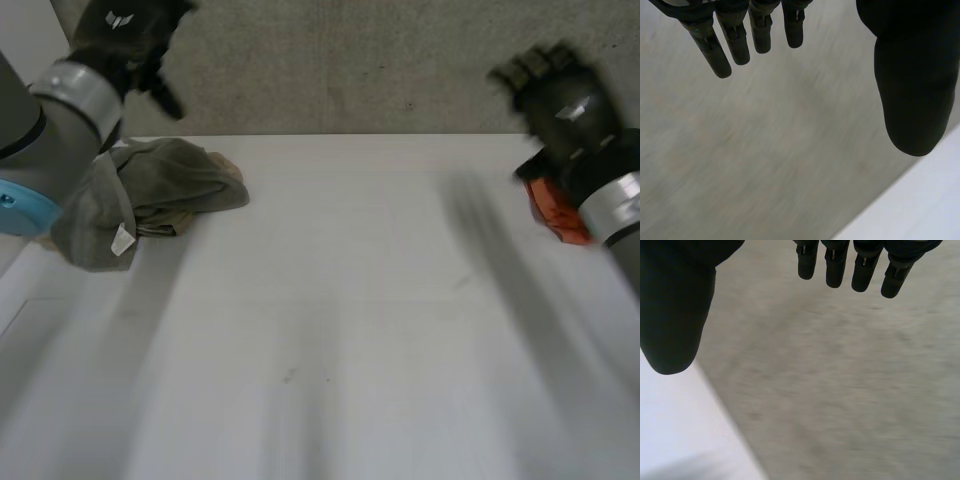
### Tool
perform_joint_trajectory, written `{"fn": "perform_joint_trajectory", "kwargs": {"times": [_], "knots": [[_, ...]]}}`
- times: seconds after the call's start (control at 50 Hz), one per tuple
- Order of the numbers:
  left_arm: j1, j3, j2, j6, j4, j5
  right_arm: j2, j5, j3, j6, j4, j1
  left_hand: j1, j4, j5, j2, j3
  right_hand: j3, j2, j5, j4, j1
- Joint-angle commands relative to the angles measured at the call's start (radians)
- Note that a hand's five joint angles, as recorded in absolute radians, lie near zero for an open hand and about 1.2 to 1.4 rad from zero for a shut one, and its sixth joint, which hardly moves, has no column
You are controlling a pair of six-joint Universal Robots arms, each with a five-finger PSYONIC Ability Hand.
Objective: Fold the laundry.
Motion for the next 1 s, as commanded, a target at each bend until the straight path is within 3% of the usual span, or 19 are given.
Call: {"fn": "perform_joint_trajectory", "kwargs": {"times": [0.02, 0.12, 0.3, 0.34, 0.36, 0.42, 0.46, 0.56, 0.64, 0.84, 0.9, 1.0], "knots": [[0.150, 0.041, -0.234, 0.299, 0.043, 0.041, 0.072, 0.007, 0.122, -0.116, 0.071, 0.074, 0.021, 0.012, -0.007, 0.008, 0.001, -0.037, -0.036, -0.048, -0.037, -0.047], [0.234, 0.171, -0.442, 0.339, 0.091, 0.186, 0.100, 0.024, 0.137, -0.195, 0.132, 0.072, 0.050, 0.041, 0.022, 0.037, 0.030, -0.037, -0.036, -0.048, -0.037, -0.047], [0.269, 0.435, -0.720, 0.339, 0.097, 0.208, 0.103, 0.036, 0.147, -0.220, 0.178, 0.059, 0.188, 0.179, 0.160, 0.175, 0.168, -0.037, -0.036, -0.048, -0.037, -0.047], [0.272, 0.468, -0.750, 0.339, 0.097, 0.211, 0.103, 0.036, 0.153, -0.222, 0.178, 0.058, 0.340, 0.331, 0.312, 0.327, 0.320, -0.037, -0.036, -0.048, -0.037, -0.047], [0.276, 0.491, -0.765, 0.339, 0.097, 0.214, 0.103, 0.038, 0.153, -0.223, 0.178, 0.060, 0.579, 0.571, 0.551, 0.566, 0.559, -0.037, -0.036, -0.048, -0.037, -0.047], [0.277, 0.509, -0.774, 0.335, 0.105, 0.214, 0.103, 0.038, 0.157, -0.223, 0.178, 0.058, 0.836, 0.828, 0.808, 0.823, 0.817, -0.037, -0.036, -0.048, -0.037, -0.047], [0.276, 0.512, -0.776, 0.323, 0.129, 0.210, 0.103, 0.040, 0.159, -0.223, 0.179, 0.058, 1.182, 1.173, 1.154, 1.169, 1.162, -0.037, -0.036, -0.048, -0.037, -0.047], [0.254, 0.469, -0.759, 0.292, 0.206, 0.158, 0.103, 0.047, 0.168, -0.215, 0.179, 0.060, 1.201, 1.192, 1.173, 1.188, 1.181, -0.037, -0.036, -0.048, -0.037, -0.047], [0.213, 0.385, -0.612, 0.228, 0.225, 0.087, 0.094, 0.052, 0.174, -0.215, 0.178, 0.058, 1.201, 1.192, 1.173, 1.188, 1.181, -0.037, -0.036, -0.048, -0.037, -0.047], [0.040, 0.060, -0.041, -0.258, 0.341, 0.081, 0.043, 0.104, 0.167, -0.209, 0.176, 0.054, 1.201, 1.192, 1.173, 1.188, 1.181, -0.037, -0.036, -0.048, -0.037, -0.047], [-0.029, -0.018, 0.052, -0.332, 0.352, 0.082, 0.012, 0.148, 0.165, -0.179, 0.178, 0.046, 1.201, 1.192, 1.173, 1.188, 1.181, -0.037, -0.036, -0.048, -0.037, -0.047], [-0.158, -0.077, 0.066, -0.320, 0.332, 0.081, -0.040, 0.176, 0.163, -0.042, 0.181, 0.040, 1.201, 1.192, 1.173, 1.188, 1.181, -0.037, -0.036, -0.048, -0.037, -0.047]]}}
